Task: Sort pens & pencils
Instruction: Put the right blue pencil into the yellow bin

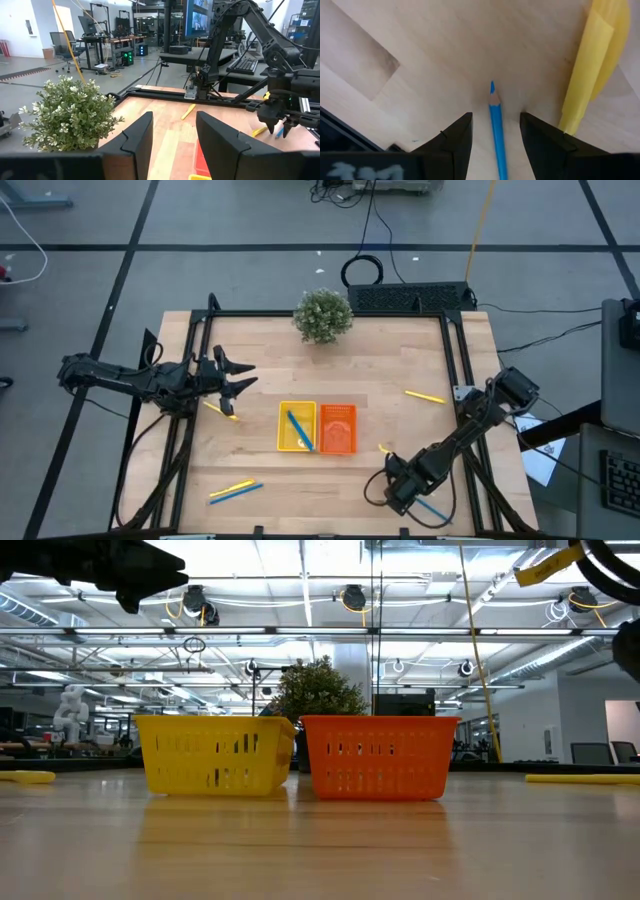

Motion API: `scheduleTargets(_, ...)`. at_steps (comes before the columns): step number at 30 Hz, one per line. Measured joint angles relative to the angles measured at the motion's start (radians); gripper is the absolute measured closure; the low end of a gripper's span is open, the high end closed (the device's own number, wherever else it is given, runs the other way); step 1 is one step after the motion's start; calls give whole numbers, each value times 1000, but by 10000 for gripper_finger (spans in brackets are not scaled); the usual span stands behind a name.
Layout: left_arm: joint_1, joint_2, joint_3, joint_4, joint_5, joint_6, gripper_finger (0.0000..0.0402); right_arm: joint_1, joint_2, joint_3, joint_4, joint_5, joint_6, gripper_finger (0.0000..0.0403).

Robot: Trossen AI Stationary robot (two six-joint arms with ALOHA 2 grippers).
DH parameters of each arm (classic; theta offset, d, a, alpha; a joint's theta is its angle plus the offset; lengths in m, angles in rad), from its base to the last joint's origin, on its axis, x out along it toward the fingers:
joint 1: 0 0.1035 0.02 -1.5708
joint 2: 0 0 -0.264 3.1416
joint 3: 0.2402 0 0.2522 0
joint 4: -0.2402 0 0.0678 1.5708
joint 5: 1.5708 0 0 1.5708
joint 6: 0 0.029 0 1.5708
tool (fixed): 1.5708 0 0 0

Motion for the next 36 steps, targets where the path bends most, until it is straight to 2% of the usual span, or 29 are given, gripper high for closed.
scheduleTargets(26, 0, 0, 0, -1, 0, 0, 245, -27, 2, -1, -16, 108, -1, 251)
scheduleTargets(31, 0, 0, 0, -16, 0, 0, 245, -27, 2, -2, -24, 109, -6, 282)
scheduleTargets(36, 0, 0, 0, -17, 0, 0, 245, -27, 2, -2, -42, 110, -10, 340)
